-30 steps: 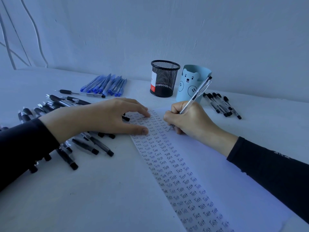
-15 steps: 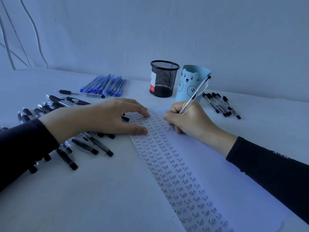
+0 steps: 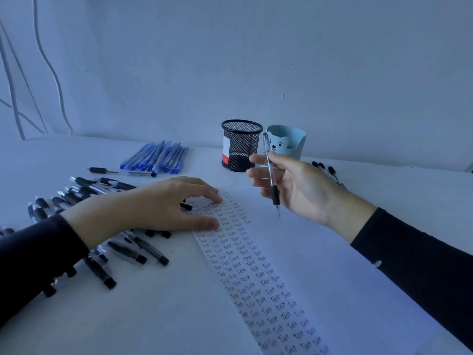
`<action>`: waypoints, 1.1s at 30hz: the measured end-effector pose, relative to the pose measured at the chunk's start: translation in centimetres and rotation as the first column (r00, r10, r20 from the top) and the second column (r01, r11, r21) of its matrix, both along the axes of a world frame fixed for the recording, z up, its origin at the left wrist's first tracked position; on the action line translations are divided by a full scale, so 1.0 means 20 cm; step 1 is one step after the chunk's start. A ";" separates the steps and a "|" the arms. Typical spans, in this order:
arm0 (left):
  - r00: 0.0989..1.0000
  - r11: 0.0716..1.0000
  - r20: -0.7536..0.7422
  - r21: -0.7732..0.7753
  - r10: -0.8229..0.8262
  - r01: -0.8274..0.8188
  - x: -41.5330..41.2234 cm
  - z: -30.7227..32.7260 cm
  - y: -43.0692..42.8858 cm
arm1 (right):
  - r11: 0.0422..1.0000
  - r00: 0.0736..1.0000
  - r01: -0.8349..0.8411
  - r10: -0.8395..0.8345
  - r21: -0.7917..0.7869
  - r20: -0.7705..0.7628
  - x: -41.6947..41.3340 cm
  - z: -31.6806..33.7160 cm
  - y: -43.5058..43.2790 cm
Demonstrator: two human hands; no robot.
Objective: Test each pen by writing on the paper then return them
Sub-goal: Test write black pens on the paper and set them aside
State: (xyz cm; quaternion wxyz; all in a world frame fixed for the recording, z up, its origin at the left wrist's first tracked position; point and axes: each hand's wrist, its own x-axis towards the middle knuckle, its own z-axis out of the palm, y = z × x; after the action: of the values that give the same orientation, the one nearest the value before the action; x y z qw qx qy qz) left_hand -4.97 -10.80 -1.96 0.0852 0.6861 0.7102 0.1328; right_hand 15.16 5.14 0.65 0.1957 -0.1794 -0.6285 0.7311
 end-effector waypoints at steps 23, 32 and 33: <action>1.000 1.000 -0.002 0.023 -0.020 0.020 0.00 0.00 0.00 | 0.612 0.722 0.682 -0.652 0.400 -0.233 0.24 0.21 0.44; 1.000 0.999 0.014 0.028 -0.026 0.026 0.01 0.01 -0.01 | 0.278 0.721 0.324 -0.691 0.904 -0.046 0.27 -0.03 0.55; 1.000 0.999 0.013 0.027 -0.027 0.027 0.01 0.01 -0.01 | 0.235 0.708 0.263 -0.706 0.936 -0.022 0.26 -0.06 0.54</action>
State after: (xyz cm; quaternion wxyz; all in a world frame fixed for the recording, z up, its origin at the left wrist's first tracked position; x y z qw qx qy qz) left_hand -4.76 -10.94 -1.84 0.0827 0.6957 0.6985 0.1457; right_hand 20.42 16.01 -0.47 0.3457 -0.3861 -0.8466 0.1209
